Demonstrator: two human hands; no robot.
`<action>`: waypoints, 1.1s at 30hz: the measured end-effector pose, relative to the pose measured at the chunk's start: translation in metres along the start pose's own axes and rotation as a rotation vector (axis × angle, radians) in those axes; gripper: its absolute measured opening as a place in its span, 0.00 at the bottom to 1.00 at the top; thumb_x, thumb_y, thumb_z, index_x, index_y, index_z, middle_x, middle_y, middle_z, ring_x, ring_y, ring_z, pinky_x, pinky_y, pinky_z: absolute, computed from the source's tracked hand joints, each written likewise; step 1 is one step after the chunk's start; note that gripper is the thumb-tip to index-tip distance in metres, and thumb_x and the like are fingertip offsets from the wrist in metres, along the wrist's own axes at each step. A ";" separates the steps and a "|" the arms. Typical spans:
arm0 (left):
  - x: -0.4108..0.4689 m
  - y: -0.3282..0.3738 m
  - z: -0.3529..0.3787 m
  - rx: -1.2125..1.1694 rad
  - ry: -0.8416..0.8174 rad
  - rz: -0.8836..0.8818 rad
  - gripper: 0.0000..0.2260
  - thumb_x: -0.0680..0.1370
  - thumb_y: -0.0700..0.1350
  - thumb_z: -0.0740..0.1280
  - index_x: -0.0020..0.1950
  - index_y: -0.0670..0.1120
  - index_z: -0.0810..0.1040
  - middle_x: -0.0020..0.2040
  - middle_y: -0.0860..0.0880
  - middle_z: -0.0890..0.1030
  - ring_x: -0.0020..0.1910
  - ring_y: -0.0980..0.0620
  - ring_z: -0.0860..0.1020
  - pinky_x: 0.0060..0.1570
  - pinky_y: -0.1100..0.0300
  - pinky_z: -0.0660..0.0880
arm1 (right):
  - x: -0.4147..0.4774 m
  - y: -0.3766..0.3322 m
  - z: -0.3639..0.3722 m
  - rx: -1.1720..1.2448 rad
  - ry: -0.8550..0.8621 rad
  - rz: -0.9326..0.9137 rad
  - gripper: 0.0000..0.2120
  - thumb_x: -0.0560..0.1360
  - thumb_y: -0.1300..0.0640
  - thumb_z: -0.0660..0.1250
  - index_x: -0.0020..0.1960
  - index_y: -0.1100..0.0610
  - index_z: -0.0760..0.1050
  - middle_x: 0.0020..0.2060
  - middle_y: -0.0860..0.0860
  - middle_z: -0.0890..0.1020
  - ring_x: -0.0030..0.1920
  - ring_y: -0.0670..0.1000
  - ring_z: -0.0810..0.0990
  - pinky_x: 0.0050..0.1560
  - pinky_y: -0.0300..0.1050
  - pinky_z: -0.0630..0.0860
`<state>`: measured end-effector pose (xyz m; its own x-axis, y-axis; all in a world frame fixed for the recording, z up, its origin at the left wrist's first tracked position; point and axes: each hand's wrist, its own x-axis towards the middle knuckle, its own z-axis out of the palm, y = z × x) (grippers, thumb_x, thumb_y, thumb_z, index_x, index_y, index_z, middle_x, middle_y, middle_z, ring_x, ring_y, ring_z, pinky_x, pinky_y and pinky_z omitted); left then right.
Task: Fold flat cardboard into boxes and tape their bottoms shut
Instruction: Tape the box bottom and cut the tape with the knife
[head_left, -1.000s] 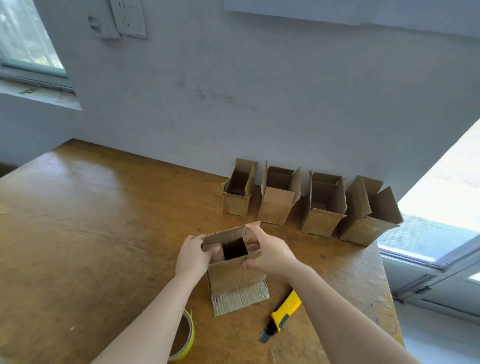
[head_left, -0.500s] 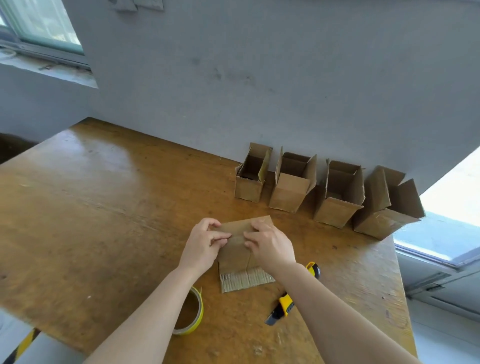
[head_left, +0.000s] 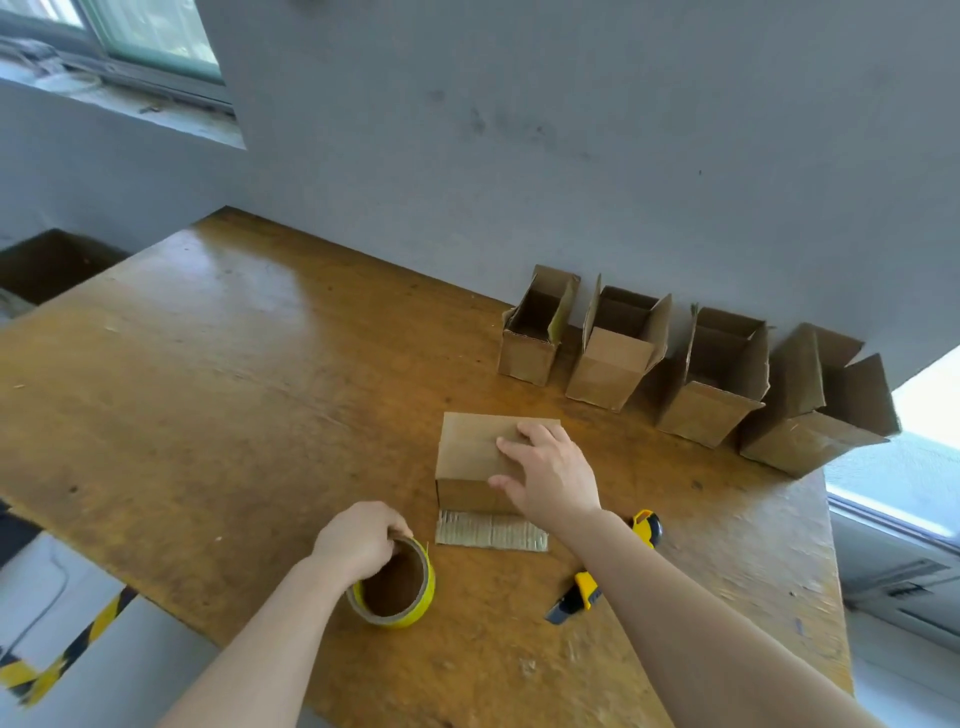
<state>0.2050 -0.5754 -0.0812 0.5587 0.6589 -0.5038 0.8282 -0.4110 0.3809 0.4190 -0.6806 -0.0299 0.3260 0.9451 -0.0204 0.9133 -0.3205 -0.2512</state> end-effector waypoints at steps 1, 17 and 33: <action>-0.001 0.002 -0.003 -0.134 0.017 0.057 0.19 0.74 0.35 0.62 0.47 0.57 0.84 0.53 0.54 0.82 0.51 0.52 0.80 0.50 0.56 0.78 | 0.001 0.001 0.000 0.027 -0.002 0.005 0.24 0.76 0.42 0.66 0.70 0.48 0.71 0.71 0.49 0.68 0.70 0.53 0.63 0.69 0.49 0.63; 0.019 0.089 -0.027 -1.043 0.452 0.328 0.18 0.72 0.34 0.72 0.38 0.59 0.86 0.41 0.56 0.85 0.42 0.54 0.82 0.37 0.61 0.78 | -0.003 -0.004 -0.033 0.788 0.078 0.085 0.17 0.74 0.44 0.63 0.51 0.53 0.84 0.58 0.49 0.81 0.62 0.45 0.72 0.63 0.45 0.68; 0.021 0.083 -0.025 -0.595 0.354 0.294 0.31 0.77 0.31 0.63 0.76 0.51 0.61 0.68 0.53 0.73 0.69 0.55 0.69 0.63 0.64 0.67 | 0.021 -0.017 -0.061 0.911 -0.073 0.191 0.14 0.79 0.52 0.63 0.37 0.58 0.74 0.28 0.53 0.75 0.23 0.49 0.76 0.26 0.40 0.72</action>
<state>0.2844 -0.5800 -0.0403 0.6226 0.7789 -0.0754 0.4274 -0.2577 0.8666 0.4253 -0.6596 0.0334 0.4067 0.8931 -0.1924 0.2922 -0.3266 -0.8989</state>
